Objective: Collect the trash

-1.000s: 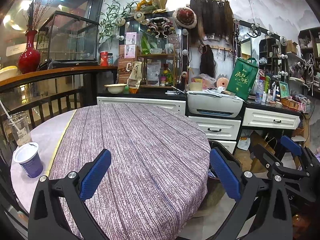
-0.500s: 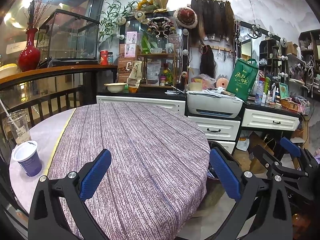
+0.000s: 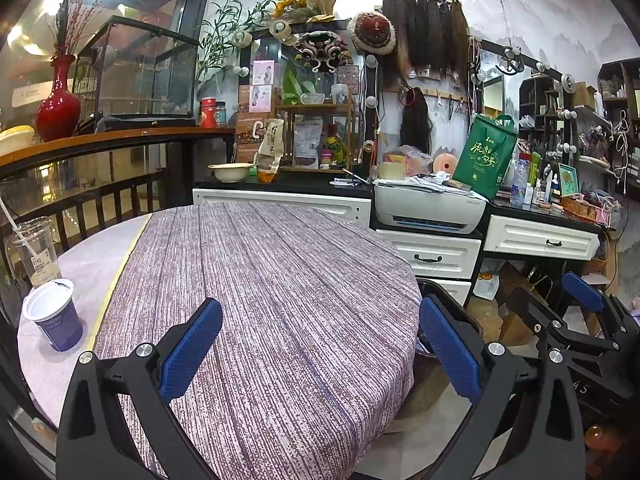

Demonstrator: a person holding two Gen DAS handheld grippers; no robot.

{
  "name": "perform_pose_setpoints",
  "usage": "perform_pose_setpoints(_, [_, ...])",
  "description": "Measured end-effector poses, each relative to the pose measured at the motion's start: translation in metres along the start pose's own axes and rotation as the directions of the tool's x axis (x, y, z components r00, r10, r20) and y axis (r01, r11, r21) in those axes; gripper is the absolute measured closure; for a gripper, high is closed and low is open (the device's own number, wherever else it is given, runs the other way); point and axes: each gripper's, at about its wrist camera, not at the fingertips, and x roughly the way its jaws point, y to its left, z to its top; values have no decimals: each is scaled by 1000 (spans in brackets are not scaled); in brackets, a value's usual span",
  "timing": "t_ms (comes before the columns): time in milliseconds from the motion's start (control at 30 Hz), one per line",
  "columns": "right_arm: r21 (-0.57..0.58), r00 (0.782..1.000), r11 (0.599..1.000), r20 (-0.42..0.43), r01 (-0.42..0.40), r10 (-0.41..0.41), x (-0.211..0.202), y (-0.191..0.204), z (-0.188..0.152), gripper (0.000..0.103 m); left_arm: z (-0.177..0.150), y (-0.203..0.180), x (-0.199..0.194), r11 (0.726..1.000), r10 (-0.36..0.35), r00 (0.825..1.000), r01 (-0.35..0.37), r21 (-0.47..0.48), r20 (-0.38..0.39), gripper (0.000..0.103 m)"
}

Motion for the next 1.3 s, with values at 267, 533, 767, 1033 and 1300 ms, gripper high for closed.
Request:
perform_pose_setpoints(267, [2, 1000, 1000, -1, 2, -2, -1, 0, -1, 6, -1, -1, 0, 1000, -2, 1000, 2, 4, 3, 5])
perform_pose_setpoints(533, [1, 1000, 1000, -2, 3, -3, -1, -1, -1, 6, -2, 0, 1, 1000, -6, 1000, 6, -2, 1, 5])
perform_pose_setpoints(767, [1, 1000, 1000, -5, 2, -2, -1, -1, -1, 6, -3, 0, 1, 1000, -5, 1000, 5, 0, -4, 5])
perform_pose_setpoints(1033, [3, 1000, 1000, -8, 2, -2, 1, -1, -1, 6, -4, 0, 2, 1000, -6, 1000, 6, -3, -15, 5])
perform_pose_setpoints(1300, [1, 1000, 1000, -12, 1, -1, 2, -1, -3, 6, -4, -1, 3, 1000, 0, 1000, 0, -1, -30, 5])
